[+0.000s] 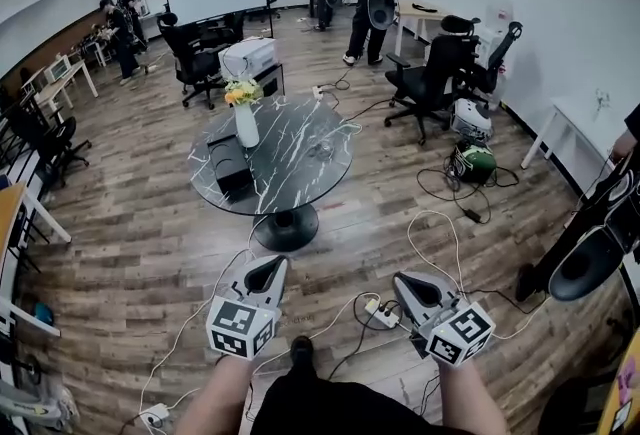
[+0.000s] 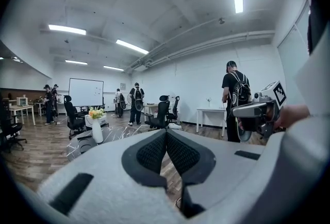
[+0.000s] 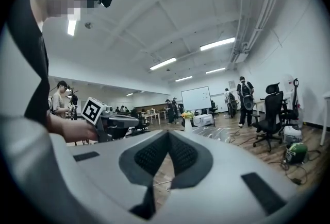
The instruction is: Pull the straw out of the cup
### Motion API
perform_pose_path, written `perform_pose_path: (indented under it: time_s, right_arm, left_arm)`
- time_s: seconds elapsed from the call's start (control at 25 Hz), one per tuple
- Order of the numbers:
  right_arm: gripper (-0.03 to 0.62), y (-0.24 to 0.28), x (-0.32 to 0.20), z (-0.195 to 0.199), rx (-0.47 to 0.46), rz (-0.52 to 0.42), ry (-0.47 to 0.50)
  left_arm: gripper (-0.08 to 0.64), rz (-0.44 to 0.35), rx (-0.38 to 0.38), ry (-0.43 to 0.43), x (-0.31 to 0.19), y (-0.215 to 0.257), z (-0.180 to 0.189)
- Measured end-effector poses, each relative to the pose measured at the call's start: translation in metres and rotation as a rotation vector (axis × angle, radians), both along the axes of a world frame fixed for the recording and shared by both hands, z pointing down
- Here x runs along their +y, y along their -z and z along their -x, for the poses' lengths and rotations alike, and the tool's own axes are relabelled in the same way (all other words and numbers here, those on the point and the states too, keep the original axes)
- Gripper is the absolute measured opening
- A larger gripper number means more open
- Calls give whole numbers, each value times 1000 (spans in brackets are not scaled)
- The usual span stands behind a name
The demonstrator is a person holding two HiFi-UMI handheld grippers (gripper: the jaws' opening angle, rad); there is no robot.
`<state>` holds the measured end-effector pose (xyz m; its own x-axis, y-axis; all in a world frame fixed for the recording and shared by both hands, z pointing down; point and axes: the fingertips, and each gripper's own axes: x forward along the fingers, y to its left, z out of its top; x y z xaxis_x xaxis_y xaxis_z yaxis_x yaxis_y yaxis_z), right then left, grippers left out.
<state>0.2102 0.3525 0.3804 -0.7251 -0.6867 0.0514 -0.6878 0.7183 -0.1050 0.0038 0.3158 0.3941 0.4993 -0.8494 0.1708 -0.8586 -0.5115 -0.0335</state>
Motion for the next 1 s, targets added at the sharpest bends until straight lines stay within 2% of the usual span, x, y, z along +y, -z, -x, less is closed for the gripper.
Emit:
perform_pose_path:
  time_s: [0.28,0.52,0.76,1.0]
  right_arm:
    - [6,4,-78,32,21,21,-60]
    - [6,-1,-137,88,36,47,-53]
    - [6,-12,-161,135,57,94,-39]
    - [6,-23,-171,160,82,126,-27]
  left_arm:
    - [11,-10,23,-61,-83,4,26]
    - [11,0,31,-64,-138,-1,73]
    - [11,28,51,-52,-164,-11,119]
    - [11,46,67,-37,-172,-21,149]
